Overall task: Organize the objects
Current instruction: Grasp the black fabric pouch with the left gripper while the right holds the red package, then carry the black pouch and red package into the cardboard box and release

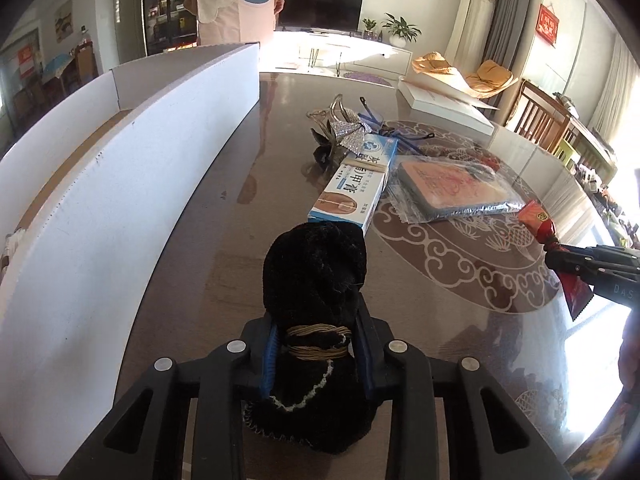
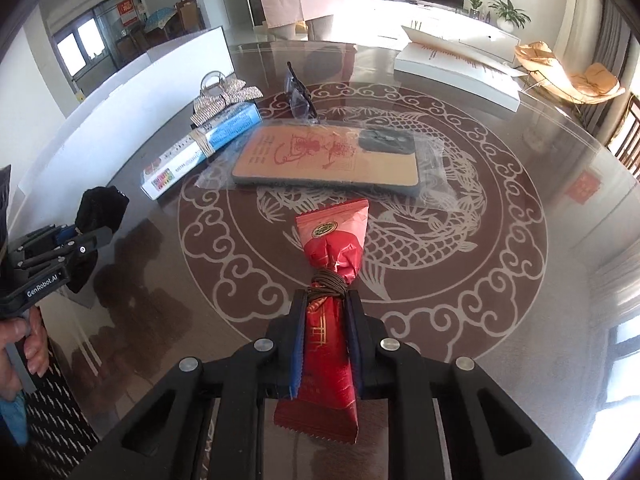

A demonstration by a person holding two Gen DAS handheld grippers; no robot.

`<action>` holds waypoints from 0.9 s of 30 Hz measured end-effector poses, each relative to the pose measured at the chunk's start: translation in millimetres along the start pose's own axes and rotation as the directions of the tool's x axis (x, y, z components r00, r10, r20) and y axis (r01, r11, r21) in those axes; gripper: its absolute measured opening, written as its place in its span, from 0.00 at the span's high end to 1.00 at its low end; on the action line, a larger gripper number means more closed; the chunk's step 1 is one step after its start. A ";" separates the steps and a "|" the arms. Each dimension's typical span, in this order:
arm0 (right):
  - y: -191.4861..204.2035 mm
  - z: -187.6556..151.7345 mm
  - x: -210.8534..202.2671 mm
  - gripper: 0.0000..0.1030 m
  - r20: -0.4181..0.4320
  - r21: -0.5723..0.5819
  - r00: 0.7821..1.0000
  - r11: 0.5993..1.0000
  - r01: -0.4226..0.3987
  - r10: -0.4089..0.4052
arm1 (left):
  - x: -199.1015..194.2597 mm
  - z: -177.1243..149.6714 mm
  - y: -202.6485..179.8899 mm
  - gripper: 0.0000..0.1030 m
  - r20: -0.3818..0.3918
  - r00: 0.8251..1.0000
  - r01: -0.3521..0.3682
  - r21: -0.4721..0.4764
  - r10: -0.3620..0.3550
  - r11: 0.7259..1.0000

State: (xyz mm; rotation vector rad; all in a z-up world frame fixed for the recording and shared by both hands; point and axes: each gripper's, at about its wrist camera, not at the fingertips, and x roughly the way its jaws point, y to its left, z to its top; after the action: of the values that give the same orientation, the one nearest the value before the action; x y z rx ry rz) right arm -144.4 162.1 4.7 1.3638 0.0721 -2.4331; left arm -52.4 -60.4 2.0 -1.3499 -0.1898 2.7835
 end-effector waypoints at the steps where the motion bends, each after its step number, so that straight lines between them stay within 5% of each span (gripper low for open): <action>1: 4.3 6.4 -8.3 0.82 0.026 0.010 0.999 1.000 -0.020 0.020 | -10.6 5.7 3.3 0.70 0.023 1.000 0.022 -0.021 -0.021 1.000; 5: 42.5 49.4 -34.1 0.81 0.135 0.011 0.984 0.993 -0.120 0.117 | -66.0 39.3 28.0 0.70 0.159 0.986 0.059 -0.089 -0.044 0.994; 9: 117.8 98.3 -34.3 0.81 0.183 -0.072 0.952 0.969 -0.236 0.246 | -102.9 72.6 83.2 0.70 0.225 0.970 -0.054 -0.173 0.093 0.984; 14: 230.8 155.1 0.5 0.81 0.155 -0.191 0.914 0.919 -0.345 0.375 | -103.3 86.1 169.8 0.70 0.155 0.954 -0.202 -0.302 0.256 0.932; 18: 313.9 185.0 49.0 0.81 0.106 -0.297 0.928 0.902 -0.313 0.357 | -80.3 73.2 204.7 0.68 0.058 0.962 -0.229 -0.356 0.266 0.906; 20: 338.8 193.9 77.9 0.76 0.088 -0.310 0.942 0.908 -0.282 0.323 | -61.5 69.0 211.2 0.51 -0.003 0.959 -0.265 -0.357 0.282 0.896; 22: 354.0 198.2 107.1 0.51 0.046 -0.319 0.965 0.919 -0.230 0.257 | -49.3 66.2 216.5 0.27 -0.052 0.957 -0.283 -0.365 0.284 0.887; 23: 355.3 197.4 117.0 0.39 0.040 -0.320 0.971 0.924 -0.211 0.236 | -51.3 66.9 217.7 0.24 -0.035 0.960 -0.269 -0.377 0.276 0.886; 27: 331.1 187.9 106.5 0.33 0.095 -0.290 0.962 0.932 -0.219 0.256 | -60.6 68.0 214.0 0.05 0.016 0.950 -0.284 -0.381 0.313 0.880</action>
State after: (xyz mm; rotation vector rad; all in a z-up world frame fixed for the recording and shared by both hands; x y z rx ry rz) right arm -241.1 -217.6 57.7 1.0242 0.1953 -2.2047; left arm -64.9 -284.3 63.5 -1.4530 -0.5946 3.1847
